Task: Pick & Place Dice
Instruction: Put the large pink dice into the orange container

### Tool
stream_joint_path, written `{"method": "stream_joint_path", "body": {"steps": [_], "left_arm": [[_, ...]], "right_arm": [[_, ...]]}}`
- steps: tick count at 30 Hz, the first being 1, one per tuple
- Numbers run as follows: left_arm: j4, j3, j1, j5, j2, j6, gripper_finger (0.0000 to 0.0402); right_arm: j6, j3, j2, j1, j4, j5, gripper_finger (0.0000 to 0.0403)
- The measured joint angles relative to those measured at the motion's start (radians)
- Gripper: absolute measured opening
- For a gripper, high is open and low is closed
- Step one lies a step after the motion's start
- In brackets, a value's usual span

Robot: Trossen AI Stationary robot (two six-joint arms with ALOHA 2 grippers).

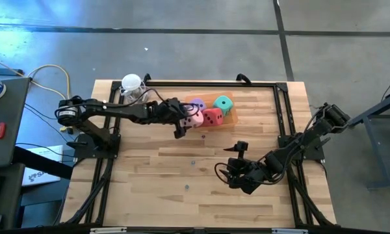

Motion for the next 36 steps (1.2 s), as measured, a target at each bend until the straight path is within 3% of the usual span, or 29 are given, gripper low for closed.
{"method": "stream_joint_path", "body": {"steps": [10, 17, 36], "left_arm": [[-0.18, 0.017, 0.007, 0.001, -0.051, 0.007, 0.0398], [-0.085, 0.019, -0.003, 0.003, -0.056, 0.051, 0.0398], [-0.038, 0.023, 0.002, -0.001, -0.028, 0.058, 0.0398]], "right_arm": [[0.0, 0.0, 0.0, 0.0, 0.0, 0.0, 0.04], [0.001, 0.0, 0.0, 0.0, 0.005, 0.0, 0.04], [-0.003, 0.0, 0.0, 0.0, 0.008, 0.002, 0.04]]}}
